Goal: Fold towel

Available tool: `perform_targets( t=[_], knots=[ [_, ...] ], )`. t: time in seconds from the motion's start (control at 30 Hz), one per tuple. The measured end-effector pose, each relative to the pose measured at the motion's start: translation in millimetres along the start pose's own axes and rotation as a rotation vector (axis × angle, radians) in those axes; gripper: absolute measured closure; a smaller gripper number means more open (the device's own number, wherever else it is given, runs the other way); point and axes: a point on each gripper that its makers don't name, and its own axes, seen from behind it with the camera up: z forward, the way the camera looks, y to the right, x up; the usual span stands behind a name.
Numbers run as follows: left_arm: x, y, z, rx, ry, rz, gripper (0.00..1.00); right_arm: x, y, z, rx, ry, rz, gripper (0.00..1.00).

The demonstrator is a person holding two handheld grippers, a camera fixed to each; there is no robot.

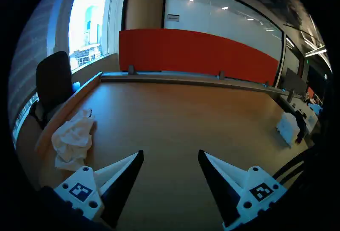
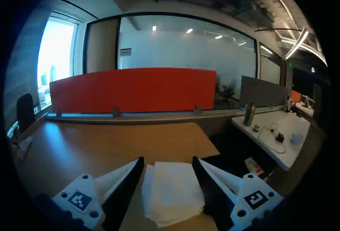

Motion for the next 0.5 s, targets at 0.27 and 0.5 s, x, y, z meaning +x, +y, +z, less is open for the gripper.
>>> perform_targets(
  t=[0.27,0.5],
  knots=[
    [32.4,-14.6,-0.5,0.031,0.123,-0.028,0.05,6.7,-4.9,-2.7,0.008,0.018,0.004,0.13],
    [55.9,-22.2,-1.2,0.045,0.210,-0.037,0.05,20.0,-13.5,-6.3,0.018,0.069,0.014,0.11]
  ],
)
